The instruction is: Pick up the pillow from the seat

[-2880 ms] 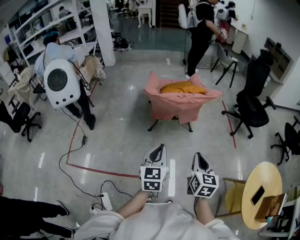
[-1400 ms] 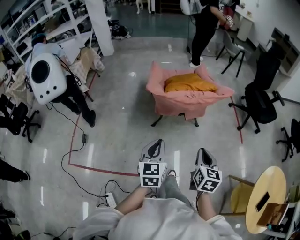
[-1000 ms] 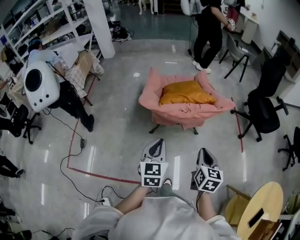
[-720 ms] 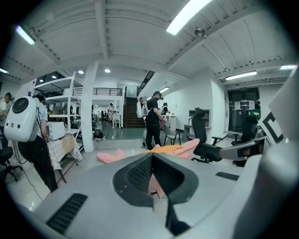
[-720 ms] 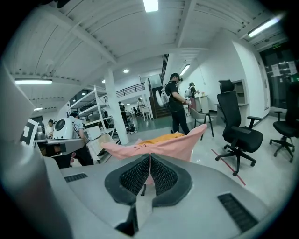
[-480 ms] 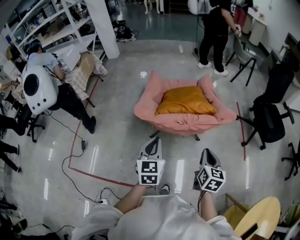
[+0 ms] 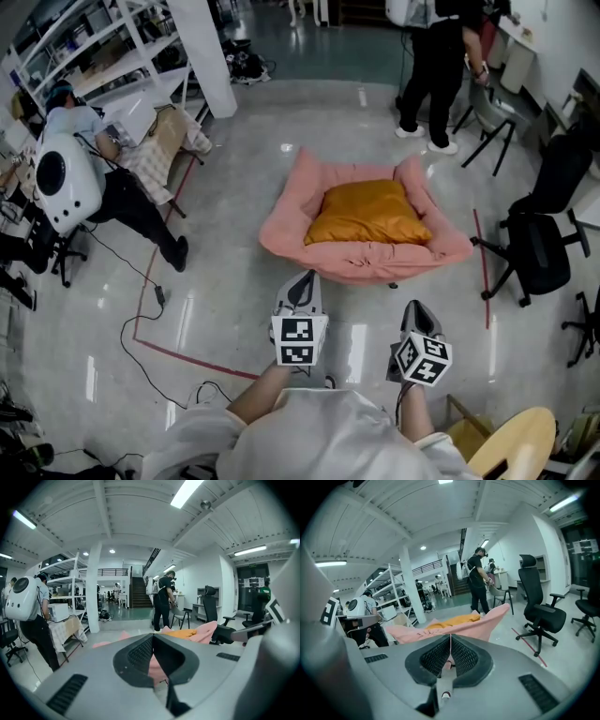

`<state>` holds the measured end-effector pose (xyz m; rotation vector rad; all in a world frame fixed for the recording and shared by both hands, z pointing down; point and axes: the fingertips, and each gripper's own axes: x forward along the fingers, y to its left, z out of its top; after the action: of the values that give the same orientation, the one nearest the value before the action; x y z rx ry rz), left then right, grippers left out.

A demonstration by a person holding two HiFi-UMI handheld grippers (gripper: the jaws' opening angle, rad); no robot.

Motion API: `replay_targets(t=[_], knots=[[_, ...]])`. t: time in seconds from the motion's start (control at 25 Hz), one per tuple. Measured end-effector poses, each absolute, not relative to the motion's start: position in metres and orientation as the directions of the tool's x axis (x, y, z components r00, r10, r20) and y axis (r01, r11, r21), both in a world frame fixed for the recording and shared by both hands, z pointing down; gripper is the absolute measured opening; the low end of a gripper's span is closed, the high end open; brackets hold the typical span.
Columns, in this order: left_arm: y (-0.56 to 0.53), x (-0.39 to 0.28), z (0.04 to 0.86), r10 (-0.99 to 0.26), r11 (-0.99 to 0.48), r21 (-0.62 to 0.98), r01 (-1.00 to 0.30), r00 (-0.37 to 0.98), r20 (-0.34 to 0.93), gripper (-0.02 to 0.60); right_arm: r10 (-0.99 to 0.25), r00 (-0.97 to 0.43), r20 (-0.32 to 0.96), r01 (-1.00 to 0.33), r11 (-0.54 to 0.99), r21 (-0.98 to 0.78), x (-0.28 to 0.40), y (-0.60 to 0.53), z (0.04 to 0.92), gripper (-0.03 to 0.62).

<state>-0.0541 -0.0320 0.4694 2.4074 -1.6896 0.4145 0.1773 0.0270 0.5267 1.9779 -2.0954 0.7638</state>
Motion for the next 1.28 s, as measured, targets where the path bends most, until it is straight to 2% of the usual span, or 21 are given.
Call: replay_targets(t=[0.36, 0.96, 1.28], knots=[[-0.124, -0.049, 0.464, -0.881, -0.372, 0.000, -0.928, 0.353, 0.316, 0.000, -0.904, -0.070, 0.422, -0.970, -0.037, -0.239, 0.187, -0.058, 0.514, 0.029], [-0.283, -0.074, 0.479, -0.851, -0.378, 0.100, -0.920, 0.388, 0.353, 0.000, -0.878, -0.039, 0.478, -0.982, -0.055, -0.182, 0.161, -0.201, 0.505, 0.029], [-0.328, -0.076, 0.500, -0.827, -0.391, 0.118, -0.913, 0.405, 0.390, 0.000, -0.874, -0.027, 0.485, -0.980, -0.073, -0.187, 0.157, -0.241, 0.509, 0.029]])
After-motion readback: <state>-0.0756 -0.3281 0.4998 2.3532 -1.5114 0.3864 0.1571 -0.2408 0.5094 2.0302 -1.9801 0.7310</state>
